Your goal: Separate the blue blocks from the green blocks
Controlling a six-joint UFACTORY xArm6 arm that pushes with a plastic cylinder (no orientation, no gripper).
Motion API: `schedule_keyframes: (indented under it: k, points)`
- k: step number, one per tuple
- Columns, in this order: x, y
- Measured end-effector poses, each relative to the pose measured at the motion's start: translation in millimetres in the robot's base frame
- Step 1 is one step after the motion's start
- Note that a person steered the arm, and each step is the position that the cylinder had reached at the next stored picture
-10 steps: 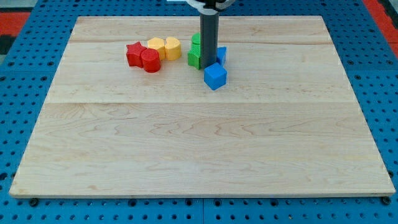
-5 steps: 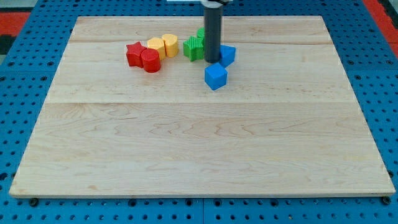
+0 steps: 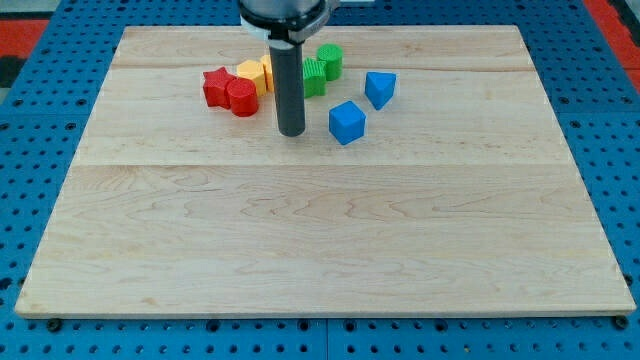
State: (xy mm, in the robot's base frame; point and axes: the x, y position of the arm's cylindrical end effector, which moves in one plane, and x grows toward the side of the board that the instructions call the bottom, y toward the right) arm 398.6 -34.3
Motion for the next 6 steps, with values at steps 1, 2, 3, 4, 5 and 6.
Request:
schedule_keyframes:
  k: [1, 2, 3, 4, 5, 6]
  points:
    - [0, 37]
    - [0, 72]
    - [0, 96]
    - [0, 76]
    - [0, 25]
    - [-4, -7]
